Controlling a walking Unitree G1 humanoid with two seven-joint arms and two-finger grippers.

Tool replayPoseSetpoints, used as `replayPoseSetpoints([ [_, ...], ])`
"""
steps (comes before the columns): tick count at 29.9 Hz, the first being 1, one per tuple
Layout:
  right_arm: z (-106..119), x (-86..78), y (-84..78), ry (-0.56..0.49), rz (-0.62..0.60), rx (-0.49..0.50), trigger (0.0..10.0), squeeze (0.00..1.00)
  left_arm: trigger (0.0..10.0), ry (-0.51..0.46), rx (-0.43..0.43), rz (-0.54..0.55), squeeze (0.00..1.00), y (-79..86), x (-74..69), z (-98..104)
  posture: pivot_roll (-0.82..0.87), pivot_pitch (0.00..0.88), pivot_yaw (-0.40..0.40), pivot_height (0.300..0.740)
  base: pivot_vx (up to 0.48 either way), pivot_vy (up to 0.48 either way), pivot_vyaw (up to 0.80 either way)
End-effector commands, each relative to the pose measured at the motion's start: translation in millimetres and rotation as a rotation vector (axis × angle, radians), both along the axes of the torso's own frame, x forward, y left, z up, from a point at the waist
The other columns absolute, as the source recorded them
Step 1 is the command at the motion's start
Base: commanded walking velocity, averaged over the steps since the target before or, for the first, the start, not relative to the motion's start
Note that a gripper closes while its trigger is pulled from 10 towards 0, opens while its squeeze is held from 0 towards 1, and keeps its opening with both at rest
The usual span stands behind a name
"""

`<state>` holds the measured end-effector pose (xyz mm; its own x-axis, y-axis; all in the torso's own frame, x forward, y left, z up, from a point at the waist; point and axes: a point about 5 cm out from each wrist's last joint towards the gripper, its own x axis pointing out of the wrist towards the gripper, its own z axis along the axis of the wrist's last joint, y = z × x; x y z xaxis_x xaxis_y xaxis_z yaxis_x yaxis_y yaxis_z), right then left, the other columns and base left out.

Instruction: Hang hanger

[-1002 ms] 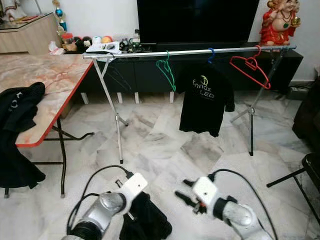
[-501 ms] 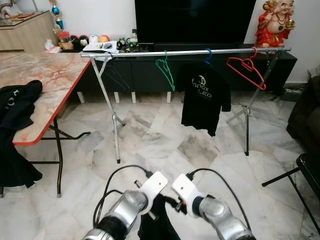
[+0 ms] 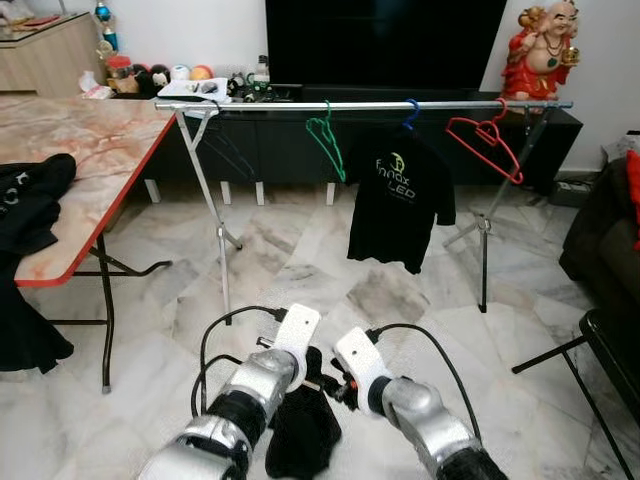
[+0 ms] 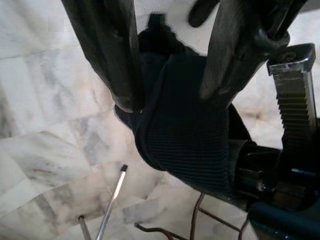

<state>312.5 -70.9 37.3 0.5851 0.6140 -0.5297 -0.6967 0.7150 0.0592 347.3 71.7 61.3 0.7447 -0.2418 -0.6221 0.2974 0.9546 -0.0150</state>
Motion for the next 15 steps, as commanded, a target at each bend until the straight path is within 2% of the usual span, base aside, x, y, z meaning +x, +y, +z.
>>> replayPoseSetpoints([
  [1, -1.3, -3.3, 11.7, 0.042, 0.043, 0.048, 10.0, 0.00, 10.0, 0.013, -0.058, 0.014, 0.00, -10.7, 4.2, 9.4, 0.04, 0.000, -0.026, 0.740, 0.000, 0.000, 0.00],
  [4, -3.9, -4.3, 14.3, 0.058, 0.059, 0.037, 10.0, 0.00, 10.0, 0.012, -0.074, 0.008, 0.00, -14.4, 5.7, 12.7, 0.04, 0.000, -0.026, 0.740, 0.000, 0.000, 0.00],
  [7, -7.8, -5.1, 14.8, 0.057, 0.070, -0.013, 10.0, 0.00, 10.0, 0.001, -0.082, 0.005, 0.00, -18.6, 8.5, 18.6, 0.05, 0.000, -0.021, 0.740, 0.000, 0.000, 0.00],
  [11, -9.9, -9.8, 20.0, 0.081, 0.123, 0.010, 10.0, 0.00, 10.0, 0.015, -0.113, 0.011, 0.00, -22.9, 10.1, 22.7, 0.05, 0.000, -0.016, 0.740, 0.000, 0.000, 0.00],
  [15, -15.0, -12.0, 18.4, 0.060, 0.155, -0.070, 10.0, 0.00, 10.0, 0.004, -0.118, 0.009, 0.00, -25.4, 13.2, 28.4, 0.05, 0.000, -0.008, 0.740, 0.000, 0.000, 0.00],
])
